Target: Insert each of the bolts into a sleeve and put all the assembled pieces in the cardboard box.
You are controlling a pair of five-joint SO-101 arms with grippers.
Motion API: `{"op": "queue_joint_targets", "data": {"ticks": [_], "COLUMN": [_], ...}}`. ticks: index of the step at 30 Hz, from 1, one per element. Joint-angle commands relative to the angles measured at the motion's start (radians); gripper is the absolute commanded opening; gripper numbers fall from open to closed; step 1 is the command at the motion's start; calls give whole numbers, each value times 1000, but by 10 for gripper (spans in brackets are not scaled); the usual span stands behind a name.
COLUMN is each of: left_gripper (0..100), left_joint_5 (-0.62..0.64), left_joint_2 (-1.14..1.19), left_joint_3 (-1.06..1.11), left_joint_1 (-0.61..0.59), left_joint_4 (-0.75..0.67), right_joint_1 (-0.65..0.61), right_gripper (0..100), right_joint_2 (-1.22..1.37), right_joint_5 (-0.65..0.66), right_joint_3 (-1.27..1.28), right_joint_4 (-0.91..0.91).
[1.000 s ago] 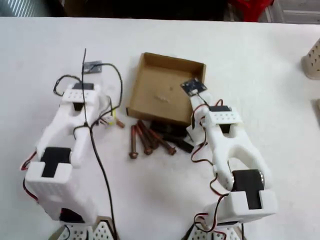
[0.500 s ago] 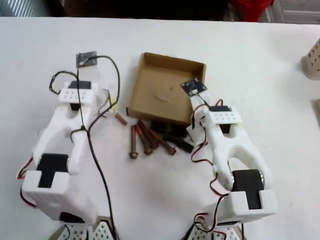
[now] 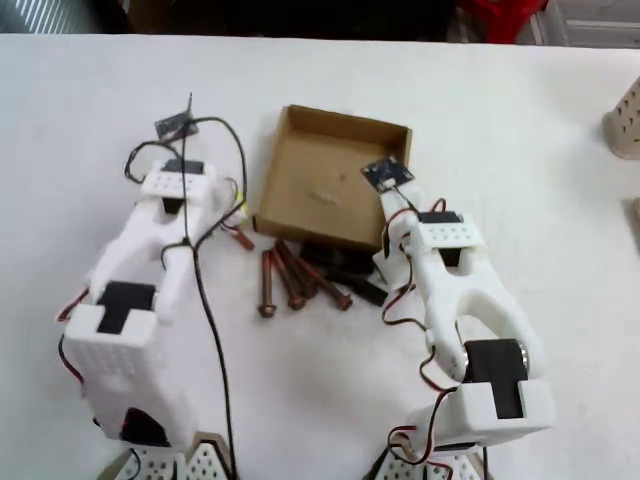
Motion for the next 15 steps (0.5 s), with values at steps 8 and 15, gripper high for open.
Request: {"op": "queue_joint_targets", "data": {"ticks": [8,15], "left_gripper": [97,20], "left_joint_5": [-12,-235], "left_joint_2": [31,24], "left_joint_3": [-66,-66], "left_joint_1": [2,7], "left_joint_4": [-66,-71], "right_joint_1": [7,7], "right_gripper": [18,18], "right_joint_2": [-7,-7], "right_joint_5": [14,14], "right_joint_3": [-26,-26], "right_joint_4": [-7,-5]}}
